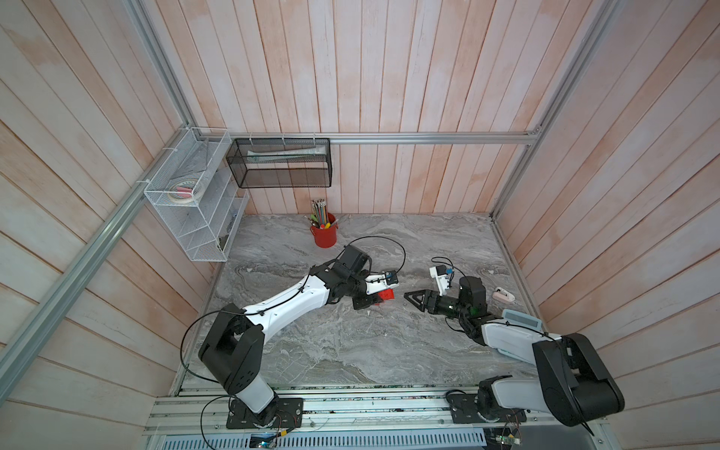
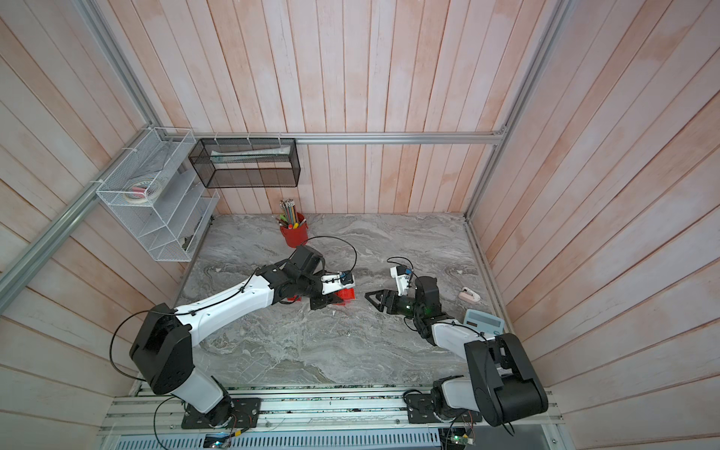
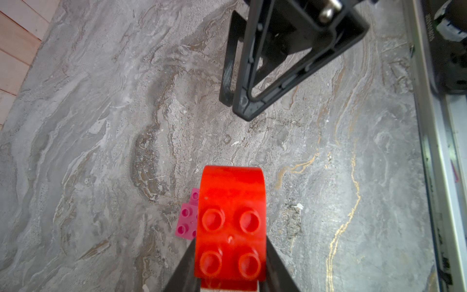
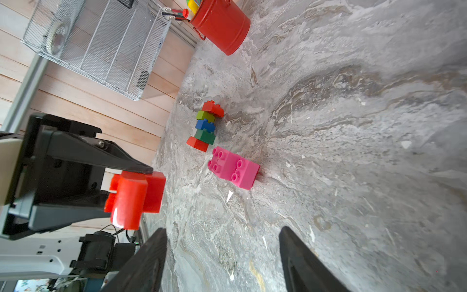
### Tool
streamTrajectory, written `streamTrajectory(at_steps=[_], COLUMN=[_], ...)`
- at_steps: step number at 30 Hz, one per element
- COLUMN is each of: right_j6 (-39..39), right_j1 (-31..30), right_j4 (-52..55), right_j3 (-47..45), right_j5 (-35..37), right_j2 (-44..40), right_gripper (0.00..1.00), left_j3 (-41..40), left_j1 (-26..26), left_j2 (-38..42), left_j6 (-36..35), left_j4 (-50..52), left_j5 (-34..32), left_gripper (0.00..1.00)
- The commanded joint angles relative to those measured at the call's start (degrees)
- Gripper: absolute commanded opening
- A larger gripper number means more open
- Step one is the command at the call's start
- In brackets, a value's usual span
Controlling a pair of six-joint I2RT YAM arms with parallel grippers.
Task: Assemble the letter s with lego
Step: Assemble the lego brick with the lego brick.
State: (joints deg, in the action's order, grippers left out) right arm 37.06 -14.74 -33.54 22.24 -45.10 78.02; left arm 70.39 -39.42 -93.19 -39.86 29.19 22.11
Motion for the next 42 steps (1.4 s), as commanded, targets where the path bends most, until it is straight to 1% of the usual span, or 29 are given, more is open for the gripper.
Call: streamTrajectory(at_steps=[1, 5, 8, 10, 14, 20, 23, 28, 34, 37, 42], right_j6=[5.1, 7.5, 8.7, 9.4, 13.0, 16.0, 16.4, 17.0, 19.5, 18.7, 18.9], right_j1=[-1.1, -2.4, -3.7, -4.2, -4.5, -5.0, -5.4, -6.2, -6.9, -7.4, -7.4], right_j4=[-5.9, -8.4, -10.2, -11.4, -15.8, -18.8, -19.2, -18.0, -20.0, -17.9, -17.3], right_j3=[1.2, 3.3, 4.8, 5.8, 7.0, 9.2, 11.0, 14.0, 15.8, 17.5, 17.8], right_j5=[-2.7, -4.9, -5.4, -5.5, -6.7, -8.8, -9.0, -9.6, -10.1, -10.4, -10.3], right_j2=[3.8, 10.4, 13.9, 15.8, 20.4, 26.3, 28.3, 31.6, 34.8, 35.7, 36.7], right_gripper=[0.72, 0.69, 0.69, 0.69, 0.69, 0.70, 0.74, 0.74, 0.74, 0.73, 0.72], left_j3=[1.8, 4.2, 5.6, 6.8, 8.7, 9.5, 10.3, 11.0, 10.8, 11.5, 11.6], left_j1=[1.5, 2.2, 2.7, 3.4, 4.2, 4.7, 5.2, 5.8, 6.4, 6.8, 7.0], left_j2=[-0.7, -3.2, -5.3, -6.7, -9.2, -10.2, -10.7, -11.7, -11.5, -12.2, -12.6], left_j6=[-1.8, -3.8, -5.6, -6.4, -8.6, -11.8, -12.3, -12.9, -14.3, -14.5, -15.2], left_j4=[3.0, 3.4, 3.6, 4.3, 6.7, 8.1, 9.0, 10.1, 9.0, 9.6, 9.8], left_j5=[1.9, 1.6, 1.6, 2.8, 3.4, 3.1, 3.6, 3.9, 5.3, 6.0, 5.6], left_gripper=[0.35, 0.35, 0.35, 0.35, 0.35, 0.35, 0.35, 0.36, 0.35, 0.35, 0.35])
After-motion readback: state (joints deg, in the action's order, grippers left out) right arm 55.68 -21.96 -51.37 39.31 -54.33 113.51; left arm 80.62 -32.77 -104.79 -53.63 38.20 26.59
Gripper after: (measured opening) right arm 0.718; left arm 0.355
